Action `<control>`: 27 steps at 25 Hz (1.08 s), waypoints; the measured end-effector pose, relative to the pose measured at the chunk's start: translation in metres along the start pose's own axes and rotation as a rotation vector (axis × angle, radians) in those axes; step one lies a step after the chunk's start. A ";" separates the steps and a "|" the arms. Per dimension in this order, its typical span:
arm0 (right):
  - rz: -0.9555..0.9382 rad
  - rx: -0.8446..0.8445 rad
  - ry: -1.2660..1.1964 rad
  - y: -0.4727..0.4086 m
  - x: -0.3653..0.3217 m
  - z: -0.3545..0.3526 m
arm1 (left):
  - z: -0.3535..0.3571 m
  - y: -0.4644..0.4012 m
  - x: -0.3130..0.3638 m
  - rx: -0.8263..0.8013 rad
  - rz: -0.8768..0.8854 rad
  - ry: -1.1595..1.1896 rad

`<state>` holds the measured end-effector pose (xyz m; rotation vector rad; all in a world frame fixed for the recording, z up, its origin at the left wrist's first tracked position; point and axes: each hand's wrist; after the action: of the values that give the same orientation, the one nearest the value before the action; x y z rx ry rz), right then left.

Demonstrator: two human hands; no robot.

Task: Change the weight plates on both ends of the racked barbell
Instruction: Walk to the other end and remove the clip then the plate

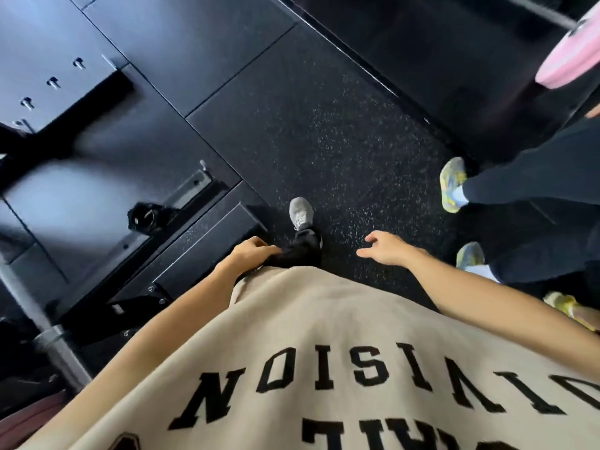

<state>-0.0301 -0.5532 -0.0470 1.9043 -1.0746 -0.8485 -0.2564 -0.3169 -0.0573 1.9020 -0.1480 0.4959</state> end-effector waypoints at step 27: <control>-0.295 -0.042 0.457 -0.428 -0.500 -0.655 | -0.483 -0.339 0.426 0.265 -0.159 0.511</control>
<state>0.4605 0.2344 -0.0176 2.1137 -0.5064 -0.5416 0.1117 0.3099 -0.0308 1.9561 0.4178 0.9070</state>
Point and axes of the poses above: each hand's wrist, its own y-axis away from the middle knuckle, its own z-axis out of the palm, x = y × z, and after that the axes turned 14 degrees about y, right-handed
